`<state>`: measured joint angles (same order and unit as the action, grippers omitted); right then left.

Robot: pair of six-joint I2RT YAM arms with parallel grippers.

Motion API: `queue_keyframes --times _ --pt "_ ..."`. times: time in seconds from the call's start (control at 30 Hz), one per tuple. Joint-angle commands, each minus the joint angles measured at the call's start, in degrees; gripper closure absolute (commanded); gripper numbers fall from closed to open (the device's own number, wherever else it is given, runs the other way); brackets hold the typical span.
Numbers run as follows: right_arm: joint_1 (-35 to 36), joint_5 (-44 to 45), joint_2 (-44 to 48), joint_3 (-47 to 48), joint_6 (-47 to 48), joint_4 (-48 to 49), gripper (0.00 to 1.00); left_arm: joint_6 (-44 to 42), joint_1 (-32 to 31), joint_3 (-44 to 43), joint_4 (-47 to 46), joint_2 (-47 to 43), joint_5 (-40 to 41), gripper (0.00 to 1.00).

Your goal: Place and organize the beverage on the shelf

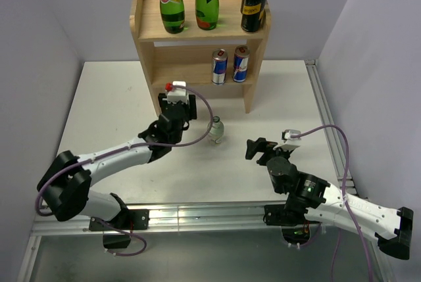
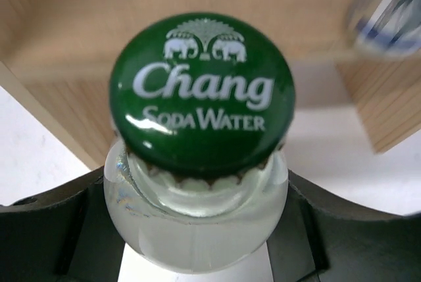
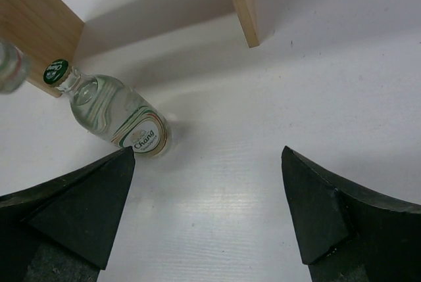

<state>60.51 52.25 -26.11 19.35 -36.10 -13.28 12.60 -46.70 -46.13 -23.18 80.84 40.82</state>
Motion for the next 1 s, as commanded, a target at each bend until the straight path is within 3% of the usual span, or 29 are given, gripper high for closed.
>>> queue_keyframes --times 0.0,0.4,0.97 --pt "0.2 1.2 0.7 -0.4 0.1 2.0 0.01 -3.7 0.1 -8.7 -2.9 -6.4 1.8 1.00" --pt "0.2 1.1 1.7 -1.2 -0.5 2.1 0.01 -10.1 4.9 -24.1 0.9 -2.2 -0.9 1.00" --pt "0.2 1.1 1.5 -1.3 -0.6 2.2 0.01 -8.4 13.2 -31.5 3.1 5.5 -4.7 1.00"
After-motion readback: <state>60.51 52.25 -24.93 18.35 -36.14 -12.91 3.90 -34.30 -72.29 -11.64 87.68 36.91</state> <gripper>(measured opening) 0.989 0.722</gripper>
